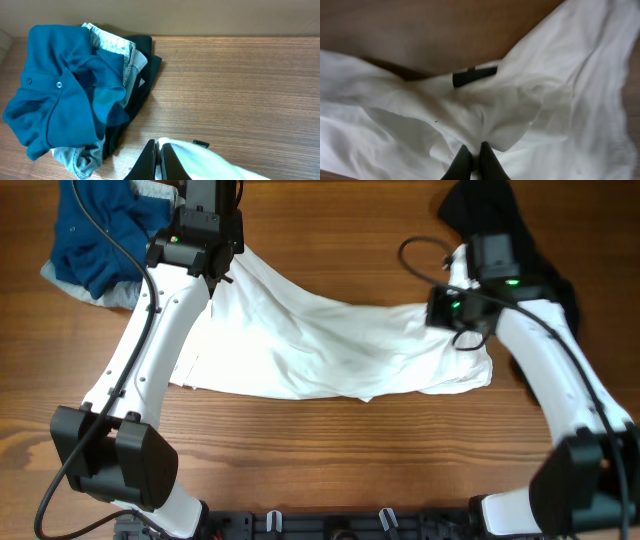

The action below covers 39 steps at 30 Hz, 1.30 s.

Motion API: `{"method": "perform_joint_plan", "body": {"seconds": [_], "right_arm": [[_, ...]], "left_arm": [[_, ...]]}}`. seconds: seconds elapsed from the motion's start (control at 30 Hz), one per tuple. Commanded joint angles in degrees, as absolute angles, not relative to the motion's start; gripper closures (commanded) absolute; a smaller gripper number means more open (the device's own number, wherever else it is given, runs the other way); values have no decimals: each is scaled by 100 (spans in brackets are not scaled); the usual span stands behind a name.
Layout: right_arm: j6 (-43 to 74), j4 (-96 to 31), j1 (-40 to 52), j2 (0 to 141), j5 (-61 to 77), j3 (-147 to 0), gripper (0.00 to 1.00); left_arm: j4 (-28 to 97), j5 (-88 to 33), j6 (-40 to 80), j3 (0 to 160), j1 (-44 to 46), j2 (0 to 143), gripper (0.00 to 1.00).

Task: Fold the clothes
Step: 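Lift the t-shirt with both grippers and shake it out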

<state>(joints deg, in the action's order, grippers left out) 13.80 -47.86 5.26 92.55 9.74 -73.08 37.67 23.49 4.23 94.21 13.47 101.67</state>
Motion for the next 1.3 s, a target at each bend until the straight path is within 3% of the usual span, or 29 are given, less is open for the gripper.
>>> {"method": "perform_joint_plan", "body": {"seconds": [0.0, 0.27, 0.7, 1.03, 1.27], "right_arm": [[1059, -4727, 180, 8742, 945, -7797, 96], [1066, -4147, -727, 8082, 1791, -9196, 96], [1063, -5249, -1673, 6978, 1804, -10718, 96], [1175, -5384, -2333, 5360, 1546, -11338, 96], [913, -5382, -2333, 5155, 1262, -11754, 96]], "left_arm": [[3723, 2298, 521, 9465, 1321, 9929, 96], [3428, 2296, 530, 9465, 1328, 8370, 96], [3336, 2040, 770, 9465, 1328, 5535, 96], [3406, 2040, 635, 9465, 1328, 4377, 96], [3409, 2480, 425, 9489, 1328, 3988, 96]]}}
